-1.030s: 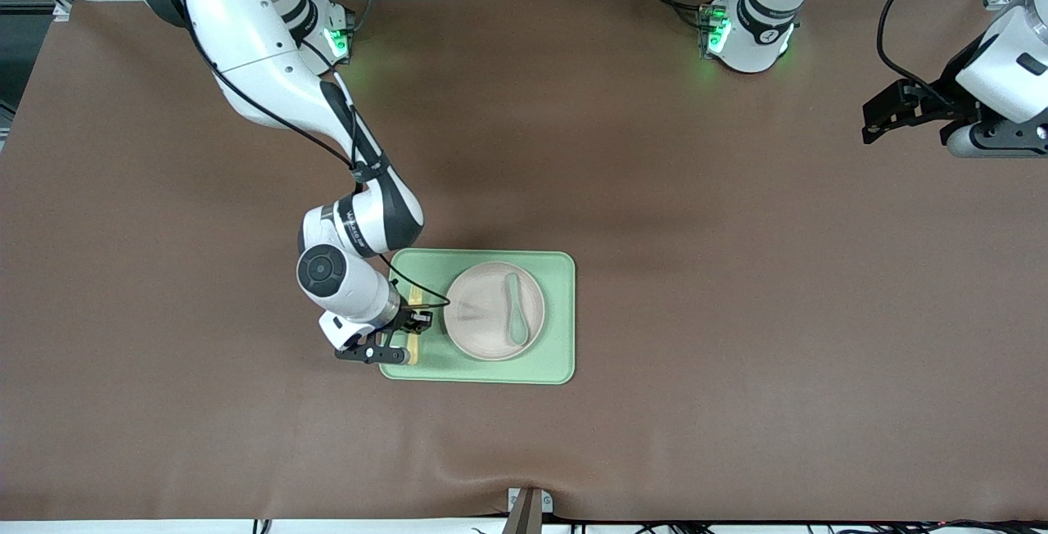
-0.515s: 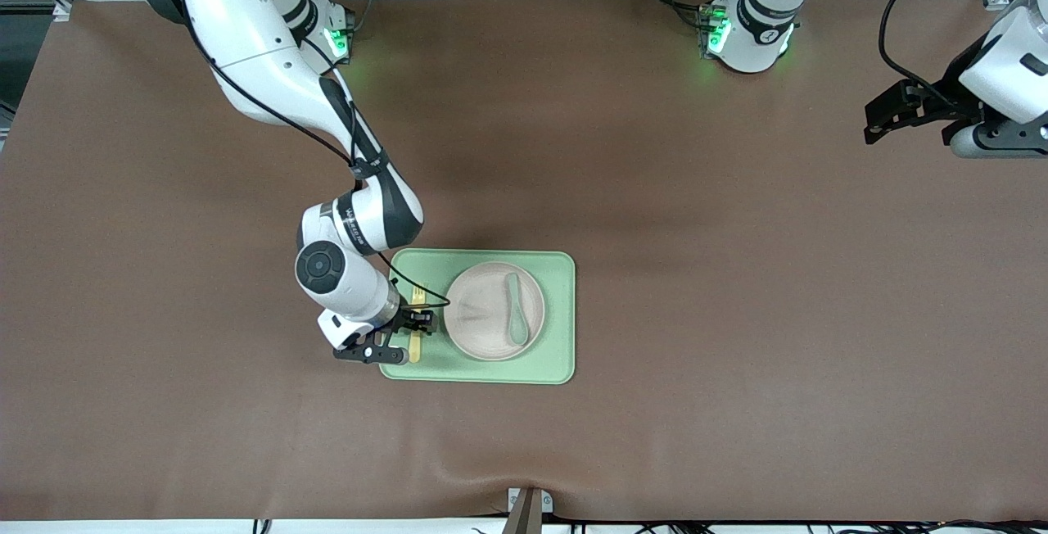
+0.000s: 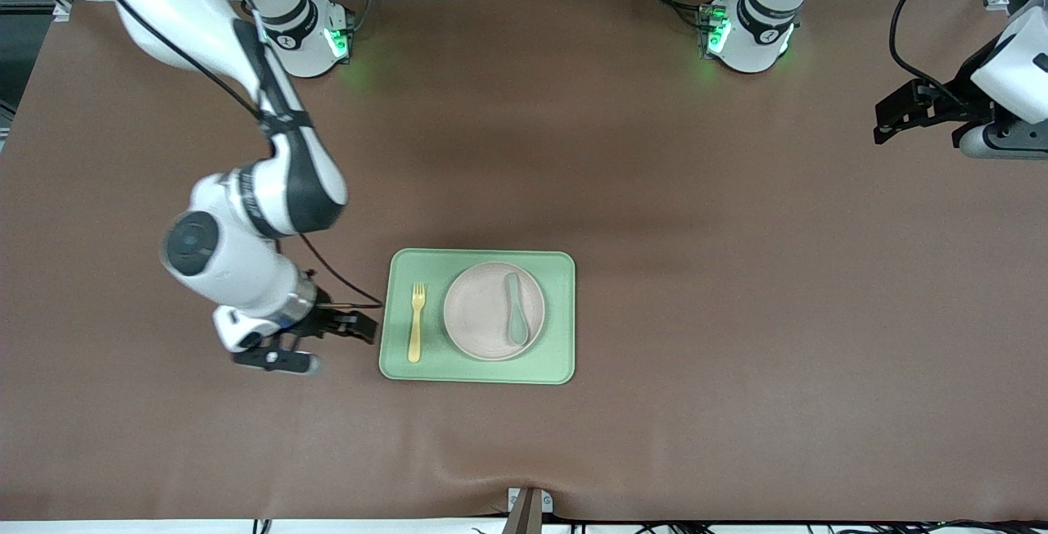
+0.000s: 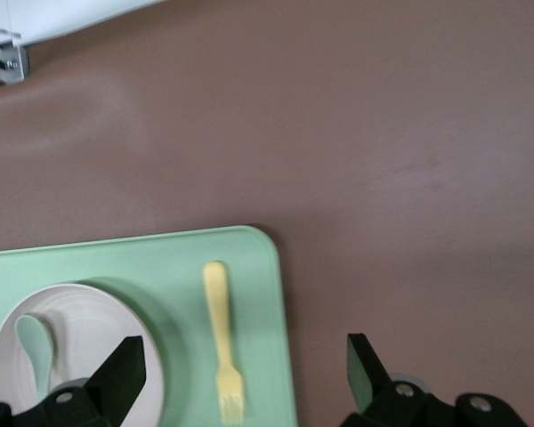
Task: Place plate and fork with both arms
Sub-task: 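Open the right gripper and withdraw it from the tray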
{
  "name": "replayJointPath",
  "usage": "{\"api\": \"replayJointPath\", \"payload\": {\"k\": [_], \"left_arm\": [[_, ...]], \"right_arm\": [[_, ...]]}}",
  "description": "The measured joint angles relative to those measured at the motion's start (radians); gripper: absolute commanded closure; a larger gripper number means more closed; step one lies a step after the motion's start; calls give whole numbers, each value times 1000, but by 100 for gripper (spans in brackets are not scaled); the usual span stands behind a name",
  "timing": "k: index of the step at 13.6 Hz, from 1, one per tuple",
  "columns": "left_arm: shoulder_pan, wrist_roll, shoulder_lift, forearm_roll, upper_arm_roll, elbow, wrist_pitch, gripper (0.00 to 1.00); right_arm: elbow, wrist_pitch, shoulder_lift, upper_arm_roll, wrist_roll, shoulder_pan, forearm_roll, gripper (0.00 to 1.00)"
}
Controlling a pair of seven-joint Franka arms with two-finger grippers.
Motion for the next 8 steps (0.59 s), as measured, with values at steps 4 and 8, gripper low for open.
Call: {"api": "replayJointPath", "payload": {"k": [4, 8], "left_arm": [[0, 0, 1, 0, 0, 1, 0, 0], [0, 0, 1, 0, 0, 3, 0, 0]], "right_arm": [[-1, -181, -113, -4, -172, -136, 0, 0], [0, -334, -240, -8, -221, -209, -107, 0]]}}
